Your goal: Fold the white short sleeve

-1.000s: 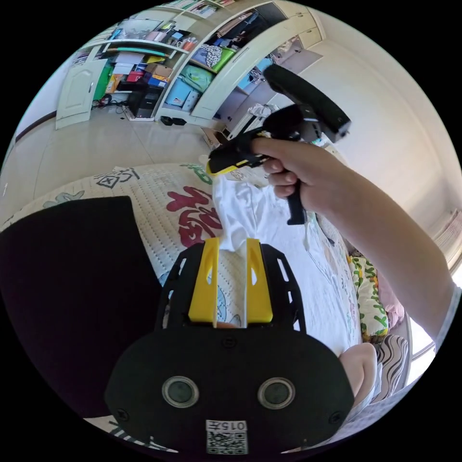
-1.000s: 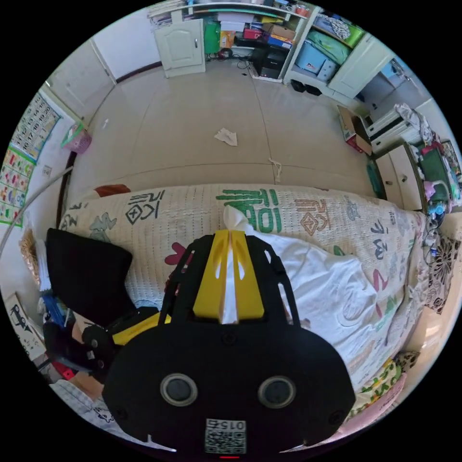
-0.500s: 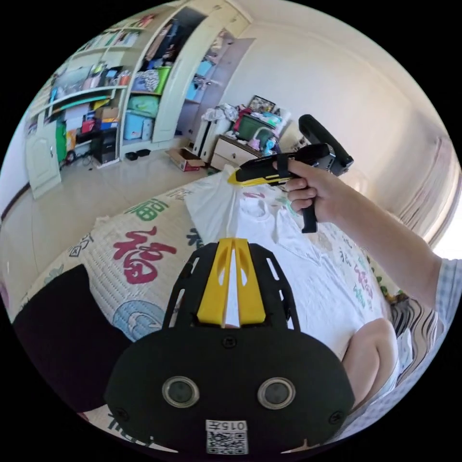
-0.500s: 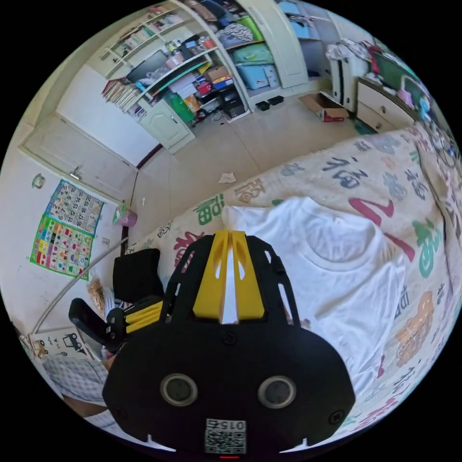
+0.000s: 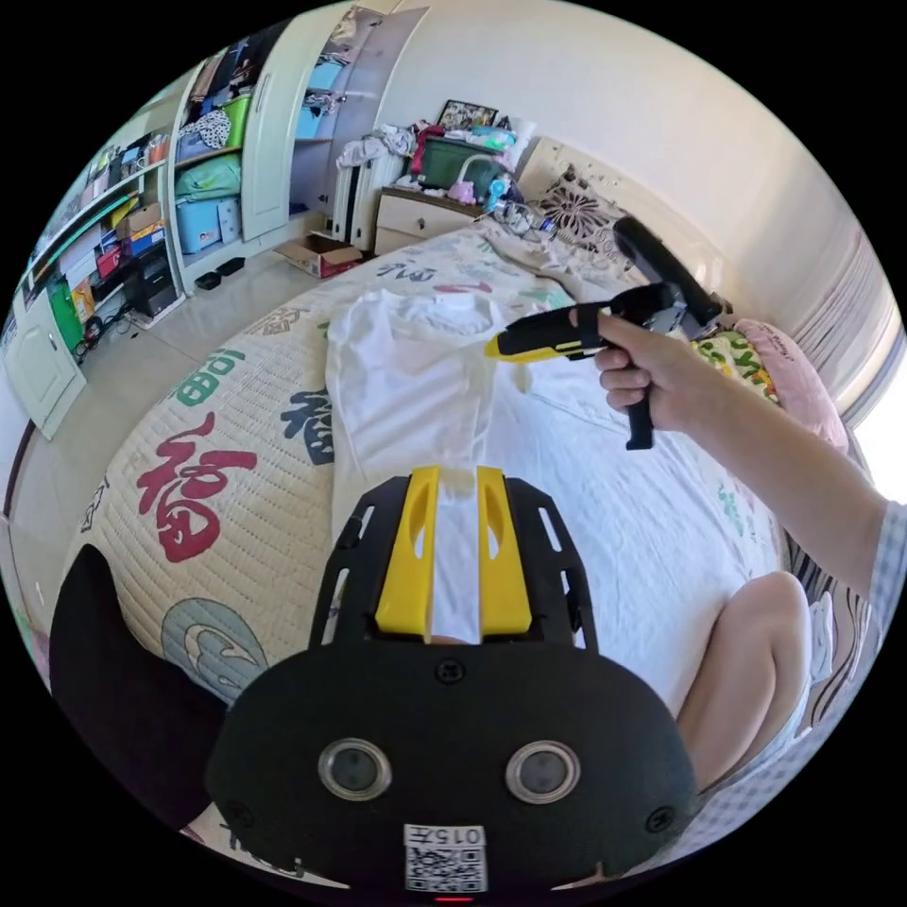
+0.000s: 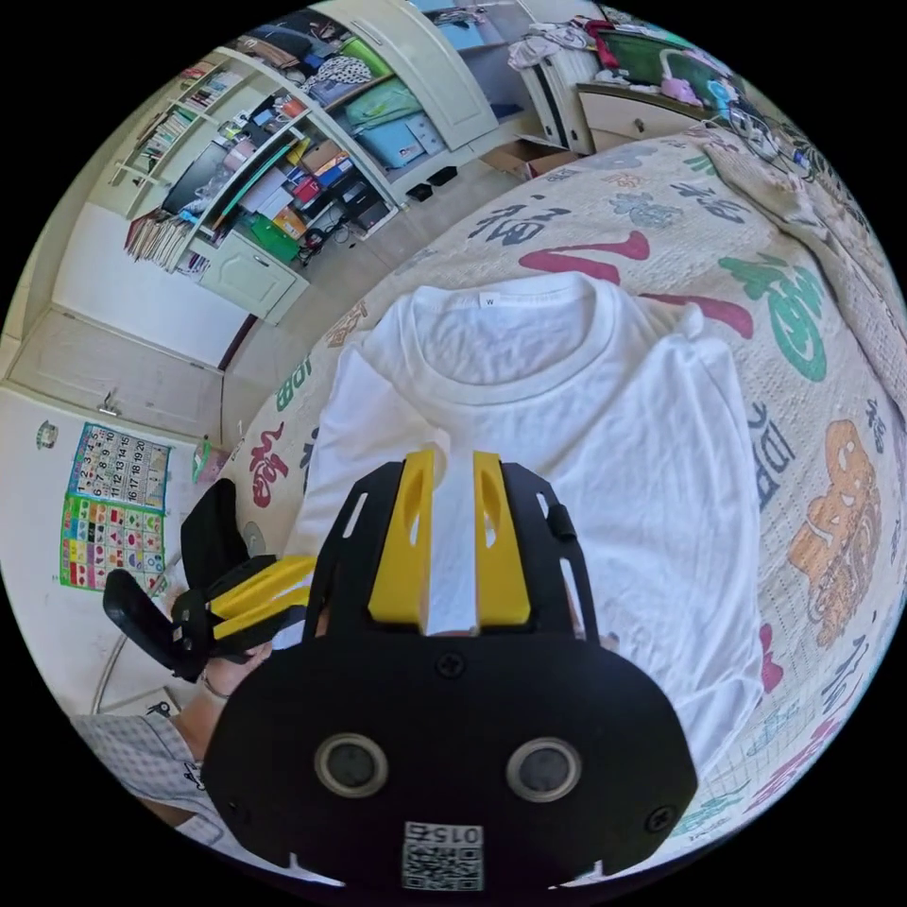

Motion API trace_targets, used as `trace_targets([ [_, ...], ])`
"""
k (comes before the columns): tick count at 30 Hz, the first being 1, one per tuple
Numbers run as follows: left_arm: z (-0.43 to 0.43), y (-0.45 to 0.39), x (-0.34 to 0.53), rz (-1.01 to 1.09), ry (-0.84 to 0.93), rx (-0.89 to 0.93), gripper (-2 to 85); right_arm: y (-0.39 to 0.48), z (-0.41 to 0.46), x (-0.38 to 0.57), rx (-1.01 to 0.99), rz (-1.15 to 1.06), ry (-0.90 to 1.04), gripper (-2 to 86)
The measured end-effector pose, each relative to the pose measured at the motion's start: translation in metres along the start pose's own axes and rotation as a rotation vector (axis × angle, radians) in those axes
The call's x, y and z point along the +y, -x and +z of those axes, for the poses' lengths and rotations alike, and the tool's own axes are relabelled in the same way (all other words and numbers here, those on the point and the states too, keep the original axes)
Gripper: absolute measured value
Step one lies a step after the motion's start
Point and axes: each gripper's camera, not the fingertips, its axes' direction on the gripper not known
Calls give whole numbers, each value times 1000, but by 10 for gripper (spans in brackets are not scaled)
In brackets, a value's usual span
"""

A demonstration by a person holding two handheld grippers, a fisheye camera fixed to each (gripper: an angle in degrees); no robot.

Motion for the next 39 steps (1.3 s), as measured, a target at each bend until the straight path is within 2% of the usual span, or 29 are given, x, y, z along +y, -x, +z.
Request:
trace_targets([
  [3,1,-3,-2,-5,-11,17,14,-4,-7,1,76,20,3,2],
  [6,-13,-10,1,12,-65,22,9,-8,-31,16,64,-3,-59,-7],
  [10,2,-10,-3,37,37,56,24,-18,-44,29,68,-38,1,-3],
  [13,-12,-9,-12,71,45,95,70,-26,-75,36,30,-88,-6,29],
  [15,-31,-5,-23,117,-29,114,80,-37,-104,38,17,-139,-78,51],
  [18,-45,9,-66,150,-106,49,85,-60,-143,28,147,-163,-177,76],
  [23,3,33,-153,87,35,-52,136,-96,-162,-9,284,-91,-110,113],
  [27,42,46,-192,23,106,-45,127,-101,-163,-23,275,-66,-14,118],
  [29,56,52,-197,-32,160,2,113,-98,-162,-22,366,-88,42,105],
  [31,65,51,-194,-41,207,-55,55,-90,-175,-12,392,-144,69,48],
  [35,45,49,-182,-41,168,-15,19,-85,-213,16,328,-157,70,3],
  [39,-24,33,-150,19,17,67,11,-74,-291,78,255,-166,-42,-5],
])
